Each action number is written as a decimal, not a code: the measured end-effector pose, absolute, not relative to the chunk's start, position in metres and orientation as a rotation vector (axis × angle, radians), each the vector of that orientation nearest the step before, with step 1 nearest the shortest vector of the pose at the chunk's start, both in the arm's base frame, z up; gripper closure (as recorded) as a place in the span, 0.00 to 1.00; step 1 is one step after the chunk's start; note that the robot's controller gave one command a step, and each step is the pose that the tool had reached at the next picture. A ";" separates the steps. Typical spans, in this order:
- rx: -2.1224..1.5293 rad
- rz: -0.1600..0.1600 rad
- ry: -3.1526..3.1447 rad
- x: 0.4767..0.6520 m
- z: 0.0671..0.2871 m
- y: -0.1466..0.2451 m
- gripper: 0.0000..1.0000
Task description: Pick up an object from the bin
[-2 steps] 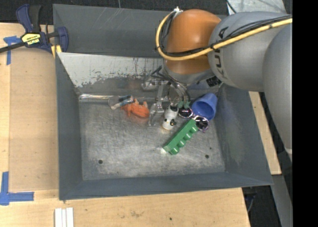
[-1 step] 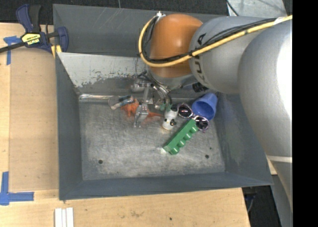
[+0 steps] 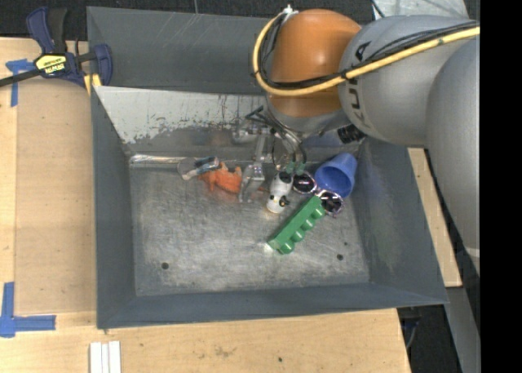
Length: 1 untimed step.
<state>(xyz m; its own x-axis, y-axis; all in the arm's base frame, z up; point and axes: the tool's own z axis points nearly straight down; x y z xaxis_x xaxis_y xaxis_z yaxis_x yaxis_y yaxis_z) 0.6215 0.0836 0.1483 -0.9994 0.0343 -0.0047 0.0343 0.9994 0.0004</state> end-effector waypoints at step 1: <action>0.312 0.002 3.126 0.625 0.073 0.087 0.00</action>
Offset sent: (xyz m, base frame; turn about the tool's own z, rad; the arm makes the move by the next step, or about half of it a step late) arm -0.0005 0.0106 -0.0783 0.4130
